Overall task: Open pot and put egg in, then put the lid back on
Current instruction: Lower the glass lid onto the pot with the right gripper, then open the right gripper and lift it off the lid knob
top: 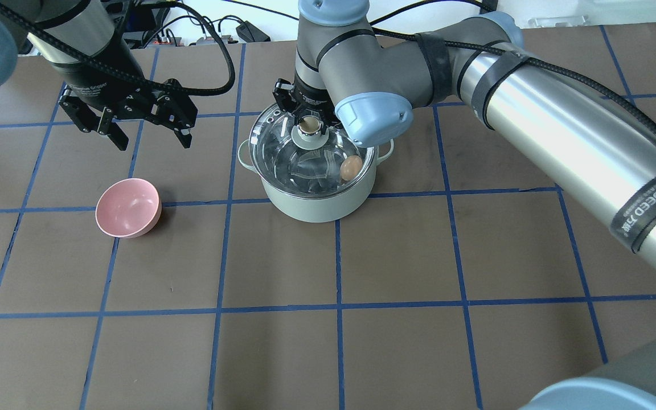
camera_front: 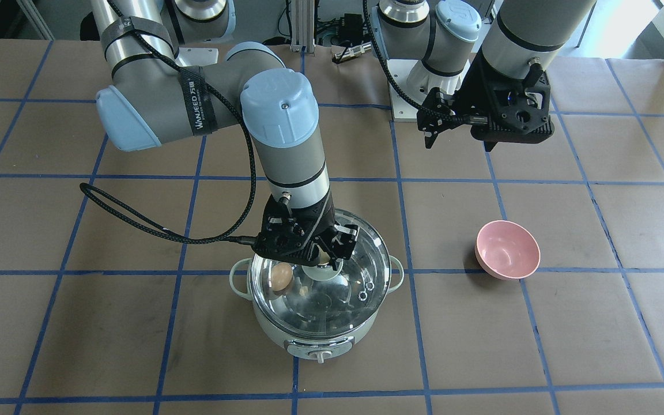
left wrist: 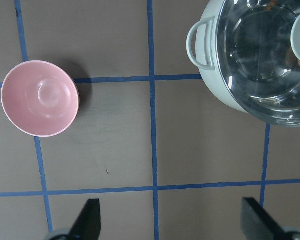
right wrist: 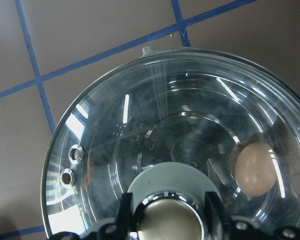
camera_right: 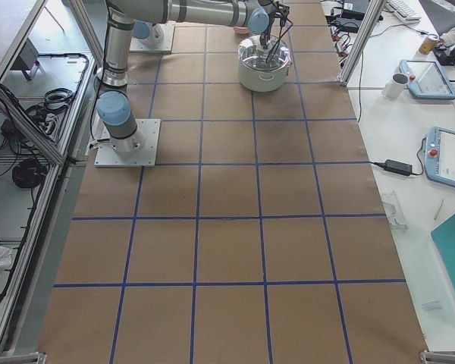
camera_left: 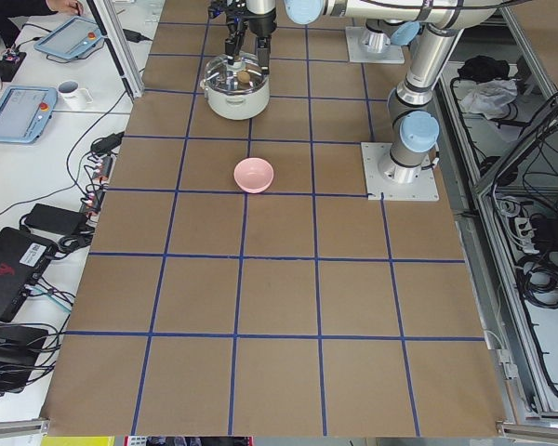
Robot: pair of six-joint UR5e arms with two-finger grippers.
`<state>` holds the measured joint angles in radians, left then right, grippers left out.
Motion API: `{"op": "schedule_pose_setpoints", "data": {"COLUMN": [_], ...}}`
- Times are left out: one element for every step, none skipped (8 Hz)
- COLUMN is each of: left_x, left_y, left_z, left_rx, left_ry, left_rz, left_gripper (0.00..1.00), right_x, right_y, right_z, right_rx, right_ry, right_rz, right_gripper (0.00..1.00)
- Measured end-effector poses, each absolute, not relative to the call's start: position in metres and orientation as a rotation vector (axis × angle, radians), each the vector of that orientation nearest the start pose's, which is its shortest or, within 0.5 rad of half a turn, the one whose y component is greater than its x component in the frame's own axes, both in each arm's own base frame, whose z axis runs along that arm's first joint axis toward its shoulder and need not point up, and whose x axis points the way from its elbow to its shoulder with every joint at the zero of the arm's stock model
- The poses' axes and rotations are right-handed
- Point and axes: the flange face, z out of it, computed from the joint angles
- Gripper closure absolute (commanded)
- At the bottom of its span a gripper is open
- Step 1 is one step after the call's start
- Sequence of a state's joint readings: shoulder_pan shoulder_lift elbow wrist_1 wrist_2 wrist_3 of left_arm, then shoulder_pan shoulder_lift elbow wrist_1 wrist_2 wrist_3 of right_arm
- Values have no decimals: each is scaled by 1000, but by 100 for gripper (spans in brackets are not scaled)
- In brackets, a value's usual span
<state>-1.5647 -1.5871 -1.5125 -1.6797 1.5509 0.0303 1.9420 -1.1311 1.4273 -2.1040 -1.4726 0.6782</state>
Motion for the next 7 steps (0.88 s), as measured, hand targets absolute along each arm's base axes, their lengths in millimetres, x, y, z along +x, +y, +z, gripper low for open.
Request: {"op": "schedule_pose_setpoints", "data": {"left_x": [-132, -132, -132, -132, -132, -132, -132], "left_y": [-492, -492, -492, -493, -493, -493, -493], "left_z": [498, 498, 498, 498, 498, 498, 498], "left_rx": [37, 37, 36, 36, 35, 35, 35], "left_ry": [3161, 3161, 3161, 3161, 3161, 3161, 3161], "left_rz": [105, 105, 106, 106, 106, 105, 104], "left_gripper": [0, 0, 0, 0, 0, 0, 0], "right_x": [379, 379, 379, 379, 379, 378, 378], "right_y": [-578, -578, -578, -578, -578, -578, -578], "right_z": [359, 358, 358, 358, 358, 357, 357], "right_rx": [429, 421, 417, 414, 412, 412, 412], "right_ry": [2899, 2901, 2903, 2905, 2906, 2906, 2907], "right_rz": [-227, -225, -225, -226, -226, -225, -225], "right_gripper": [77, 76, 76, 70, 57, 54, 39]}}
